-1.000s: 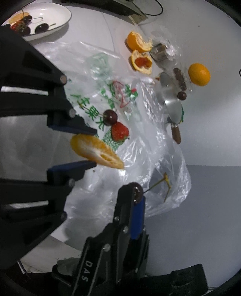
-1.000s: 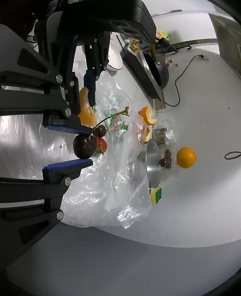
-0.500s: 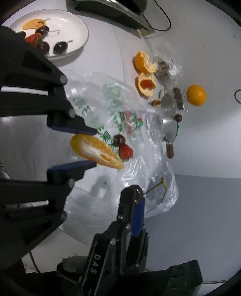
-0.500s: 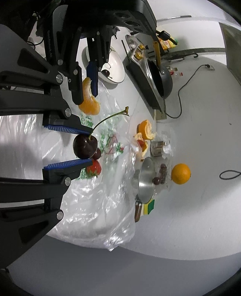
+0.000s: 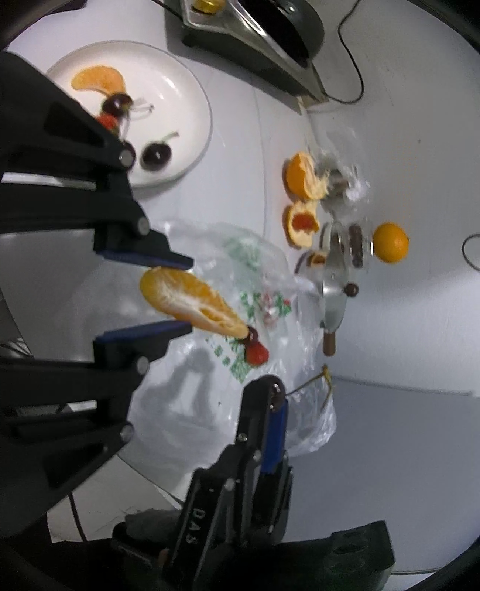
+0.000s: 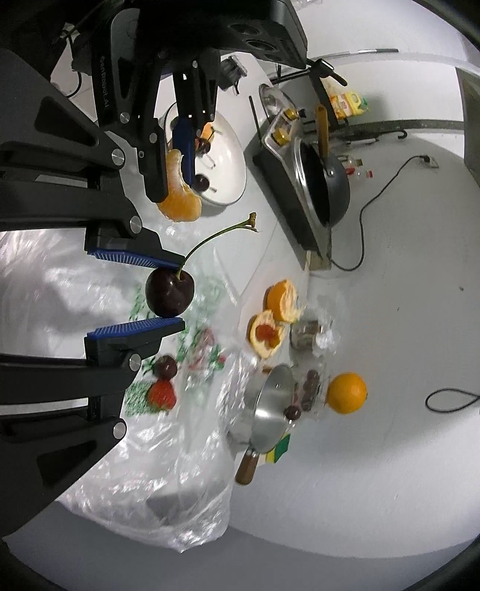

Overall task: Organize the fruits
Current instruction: 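Carry the held cherry and mandarin segment in both grippers over the white plate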

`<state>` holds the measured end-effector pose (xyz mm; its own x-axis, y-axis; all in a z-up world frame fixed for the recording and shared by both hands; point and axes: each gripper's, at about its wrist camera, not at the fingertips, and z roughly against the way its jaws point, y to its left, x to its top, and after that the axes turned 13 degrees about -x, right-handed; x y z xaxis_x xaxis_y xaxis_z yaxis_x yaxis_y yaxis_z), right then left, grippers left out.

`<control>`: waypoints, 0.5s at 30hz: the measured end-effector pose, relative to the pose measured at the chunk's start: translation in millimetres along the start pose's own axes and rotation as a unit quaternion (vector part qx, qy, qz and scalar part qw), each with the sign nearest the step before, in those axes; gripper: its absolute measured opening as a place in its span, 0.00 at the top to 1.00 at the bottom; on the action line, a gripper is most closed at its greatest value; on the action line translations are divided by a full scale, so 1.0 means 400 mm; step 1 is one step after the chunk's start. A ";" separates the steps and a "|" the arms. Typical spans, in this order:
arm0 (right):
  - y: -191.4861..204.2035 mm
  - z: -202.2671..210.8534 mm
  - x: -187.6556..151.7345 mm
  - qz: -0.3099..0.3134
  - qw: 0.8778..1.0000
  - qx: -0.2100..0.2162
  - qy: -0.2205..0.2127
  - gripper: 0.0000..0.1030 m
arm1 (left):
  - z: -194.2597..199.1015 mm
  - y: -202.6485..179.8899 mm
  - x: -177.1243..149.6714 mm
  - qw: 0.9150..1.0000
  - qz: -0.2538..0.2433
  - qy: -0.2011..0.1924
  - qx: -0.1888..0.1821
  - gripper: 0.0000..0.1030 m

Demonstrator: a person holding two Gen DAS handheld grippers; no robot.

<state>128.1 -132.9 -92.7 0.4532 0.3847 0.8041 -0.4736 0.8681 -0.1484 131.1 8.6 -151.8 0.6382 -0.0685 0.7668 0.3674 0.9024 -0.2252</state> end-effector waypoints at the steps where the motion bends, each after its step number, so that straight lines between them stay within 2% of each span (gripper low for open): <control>1: 0.009 -0.005 0.003 0.003 1.000 0.002 0.000 0.72 | 0.011 0.008 -0.005 1.000 0.003 -0.003 0.002 0.73; 15: 0.155 -0.031 0.041 0.048 0.999 0.022 0.008 0.72 | 0.124 0.143 -0.076 0.997 0.058 -0.032 0.026 0.73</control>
<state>115.6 -69.1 -96.0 0.4151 0.4709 0.7784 -0.5479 0.8125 -0.1993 99.1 83.5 -158.2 0.6292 0.0641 0.7746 0.2566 0.9236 -0.2849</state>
